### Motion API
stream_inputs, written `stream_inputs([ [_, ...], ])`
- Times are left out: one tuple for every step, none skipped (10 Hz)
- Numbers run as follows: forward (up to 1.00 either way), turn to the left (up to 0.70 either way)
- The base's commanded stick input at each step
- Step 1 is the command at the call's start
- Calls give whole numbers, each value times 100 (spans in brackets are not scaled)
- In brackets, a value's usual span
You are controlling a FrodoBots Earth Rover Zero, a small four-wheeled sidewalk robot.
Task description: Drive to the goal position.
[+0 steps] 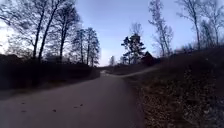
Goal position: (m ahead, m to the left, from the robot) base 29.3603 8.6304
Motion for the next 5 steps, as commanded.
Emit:
stream_inputs([
  [0, 0],
  [0, 0],
  [0, 0],
  [0, 0],
  [66, 0],
])
